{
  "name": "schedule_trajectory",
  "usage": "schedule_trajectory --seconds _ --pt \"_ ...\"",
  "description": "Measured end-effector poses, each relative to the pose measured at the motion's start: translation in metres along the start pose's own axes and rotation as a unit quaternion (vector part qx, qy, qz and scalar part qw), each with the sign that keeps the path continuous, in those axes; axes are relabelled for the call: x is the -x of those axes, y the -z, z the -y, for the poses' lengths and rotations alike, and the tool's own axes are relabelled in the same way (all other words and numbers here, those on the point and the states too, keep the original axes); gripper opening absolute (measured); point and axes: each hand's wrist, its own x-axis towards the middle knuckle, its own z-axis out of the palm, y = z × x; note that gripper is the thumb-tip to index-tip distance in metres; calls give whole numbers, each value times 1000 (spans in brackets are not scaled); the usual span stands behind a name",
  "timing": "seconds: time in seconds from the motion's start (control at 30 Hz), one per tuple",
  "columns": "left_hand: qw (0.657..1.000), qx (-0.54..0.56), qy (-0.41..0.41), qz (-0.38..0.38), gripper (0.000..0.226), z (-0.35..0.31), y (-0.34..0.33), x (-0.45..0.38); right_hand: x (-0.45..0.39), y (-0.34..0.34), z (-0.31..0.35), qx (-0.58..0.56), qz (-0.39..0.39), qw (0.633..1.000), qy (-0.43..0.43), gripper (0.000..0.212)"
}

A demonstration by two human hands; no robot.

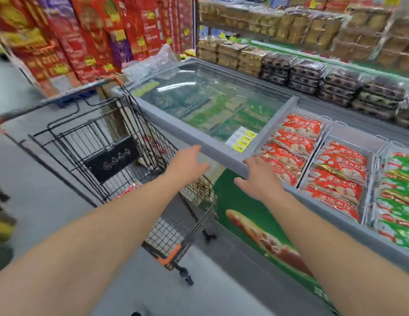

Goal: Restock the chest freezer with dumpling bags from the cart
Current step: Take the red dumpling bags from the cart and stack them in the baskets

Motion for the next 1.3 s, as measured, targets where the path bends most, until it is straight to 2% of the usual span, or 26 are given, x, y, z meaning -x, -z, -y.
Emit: schedule_trajectory --seconds 0.2,0.3,0.57,0.83,0.93,1.13,1.3 --pt "1000 -2 20 -13 68 122 47 26 -5 -56 129 -15 10 1000 18 70" --pt "1000 6 21 7 67 187 70 28 -11 -89 191 -29 19 999 12 66" --pt "999 1 40 31 67 306 113 27 -28 -146 296 -29 60 998 -2 67" --pt "994 3 85 66 58 384 119 1 -73 -202 329 -43 118 992 -22 67" --pt "990 9 115 78 66 411 110 -22 -105 -229 333 -48 150 987 -24 68" --pt "972 11 181 146 68 450 60 -82 -186 -288 326 -42 219 974 -35 63" --pt "951 19 229 207 56 473 9 -137 -249 -337 309 -48 298 952 -59 66"
